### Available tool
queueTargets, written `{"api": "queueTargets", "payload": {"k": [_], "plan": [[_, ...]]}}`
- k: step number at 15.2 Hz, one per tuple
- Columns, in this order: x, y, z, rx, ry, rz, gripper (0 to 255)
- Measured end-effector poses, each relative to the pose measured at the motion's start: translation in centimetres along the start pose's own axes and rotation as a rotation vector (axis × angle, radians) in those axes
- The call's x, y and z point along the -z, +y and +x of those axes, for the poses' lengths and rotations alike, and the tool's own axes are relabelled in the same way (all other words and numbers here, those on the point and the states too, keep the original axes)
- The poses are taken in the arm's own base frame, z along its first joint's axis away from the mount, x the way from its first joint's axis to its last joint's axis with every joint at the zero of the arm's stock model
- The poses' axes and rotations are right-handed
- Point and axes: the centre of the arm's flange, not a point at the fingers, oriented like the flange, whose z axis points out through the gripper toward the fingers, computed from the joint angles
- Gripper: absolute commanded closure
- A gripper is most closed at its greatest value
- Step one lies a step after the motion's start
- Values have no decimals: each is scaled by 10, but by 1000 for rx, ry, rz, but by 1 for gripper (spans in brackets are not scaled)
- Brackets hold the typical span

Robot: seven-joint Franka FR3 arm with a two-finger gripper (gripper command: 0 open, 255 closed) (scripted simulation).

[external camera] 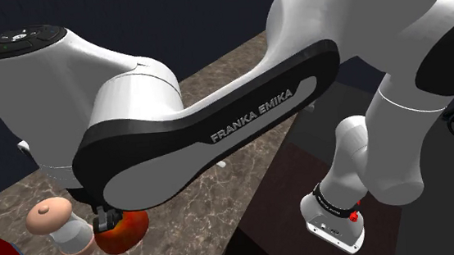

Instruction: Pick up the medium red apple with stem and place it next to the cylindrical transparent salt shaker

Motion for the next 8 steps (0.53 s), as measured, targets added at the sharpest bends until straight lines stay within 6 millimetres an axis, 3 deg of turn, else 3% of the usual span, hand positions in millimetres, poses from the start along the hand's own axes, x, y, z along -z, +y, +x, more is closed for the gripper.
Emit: {"api": "queueTargets", "payload": {"k": [5, 8], "plan": [[-27, 0, -1, 0, 0, 0, 255], [-33, 0, -2, 0, 0, 0, 255]]}}
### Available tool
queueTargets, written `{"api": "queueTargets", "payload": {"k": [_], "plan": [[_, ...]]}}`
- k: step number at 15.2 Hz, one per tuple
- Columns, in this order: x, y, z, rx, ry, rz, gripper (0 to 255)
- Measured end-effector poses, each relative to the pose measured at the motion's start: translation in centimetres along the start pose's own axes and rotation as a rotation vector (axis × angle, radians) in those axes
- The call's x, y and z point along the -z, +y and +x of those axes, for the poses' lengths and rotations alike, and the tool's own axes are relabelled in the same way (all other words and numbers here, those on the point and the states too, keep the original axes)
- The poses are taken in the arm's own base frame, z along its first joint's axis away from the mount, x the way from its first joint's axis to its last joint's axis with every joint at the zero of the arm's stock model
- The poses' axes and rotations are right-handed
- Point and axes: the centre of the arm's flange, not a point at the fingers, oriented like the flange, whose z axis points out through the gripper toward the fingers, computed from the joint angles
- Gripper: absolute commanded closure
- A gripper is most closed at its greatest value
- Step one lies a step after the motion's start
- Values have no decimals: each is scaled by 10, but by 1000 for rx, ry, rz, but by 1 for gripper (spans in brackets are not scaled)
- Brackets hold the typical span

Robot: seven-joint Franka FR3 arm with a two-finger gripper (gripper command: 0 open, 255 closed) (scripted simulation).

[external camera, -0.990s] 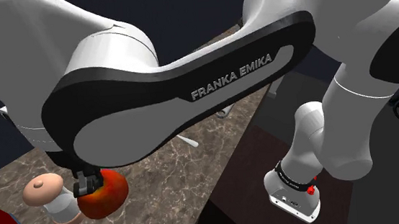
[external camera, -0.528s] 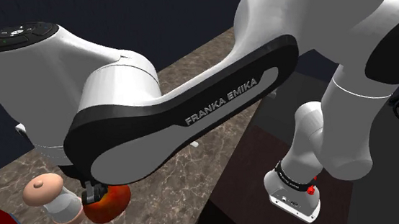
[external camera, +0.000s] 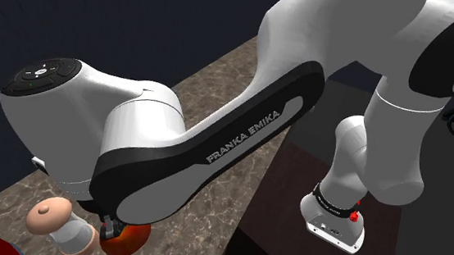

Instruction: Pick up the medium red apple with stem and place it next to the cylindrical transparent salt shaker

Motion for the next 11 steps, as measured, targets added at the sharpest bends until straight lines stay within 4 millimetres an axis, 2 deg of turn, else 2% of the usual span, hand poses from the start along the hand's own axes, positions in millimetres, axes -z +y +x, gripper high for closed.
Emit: {"api": "queueTargets", "payload": {"k": [4, 5, 11], "plan": [[-1, 0, 0, 0, 0, 0, 255], [-1, 0, 0, 0, 0, 0, 0], [-1, 0, 0, 0, 1, 0, 0]]}}
